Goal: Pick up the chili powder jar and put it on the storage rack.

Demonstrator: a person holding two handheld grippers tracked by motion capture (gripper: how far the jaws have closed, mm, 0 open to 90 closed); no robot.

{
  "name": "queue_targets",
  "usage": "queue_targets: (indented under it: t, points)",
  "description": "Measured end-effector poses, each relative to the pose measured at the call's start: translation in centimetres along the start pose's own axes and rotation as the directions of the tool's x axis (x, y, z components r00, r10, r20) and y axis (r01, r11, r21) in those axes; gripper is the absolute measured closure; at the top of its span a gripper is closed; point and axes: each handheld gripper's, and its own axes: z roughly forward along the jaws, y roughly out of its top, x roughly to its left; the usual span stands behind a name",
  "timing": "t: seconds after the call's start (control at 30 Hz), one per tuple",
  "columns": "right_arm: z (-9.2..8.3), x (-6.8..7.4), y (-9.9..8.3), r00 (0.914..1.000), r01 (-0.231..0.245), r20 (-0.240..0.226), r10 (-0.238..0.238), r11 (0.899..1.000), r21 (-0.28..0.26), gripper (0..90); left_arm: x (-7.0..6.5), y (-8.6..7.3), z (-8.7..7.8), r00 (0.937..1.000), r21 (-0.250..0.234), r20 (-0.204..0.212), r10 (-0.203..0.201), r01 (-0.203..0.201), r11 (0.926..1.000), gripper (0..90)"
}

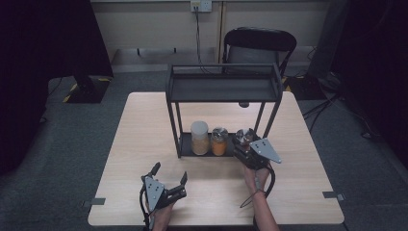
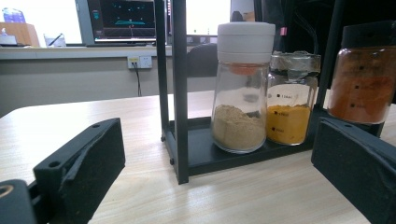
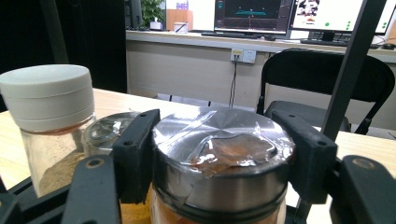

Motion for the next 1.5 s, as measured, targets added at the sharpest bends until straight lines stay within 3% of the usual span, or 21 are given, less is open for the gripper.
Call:
queue_targets:
  t: [0.57, 1.5]
  points:
    - [1.6, -0.3, 0.1, 0.9998, -0.004, 0.022, 0.003, 1.000, 0.017, 35.0, 0.0, 0.0, 0.0, 1.0000, -0.001, 0.003, 0.000, 0.000, 1.0000, 2.2]
    - [3.3, 0.7, -0.2, 0.9985, -0.005, 0.055, 0.002, 0.999, 0.044, 35.0, 0.1, -0.1, -0.1, 1.0000, -0.005, 0.007, -0.002, 0.002, 1.0000, 2.2]
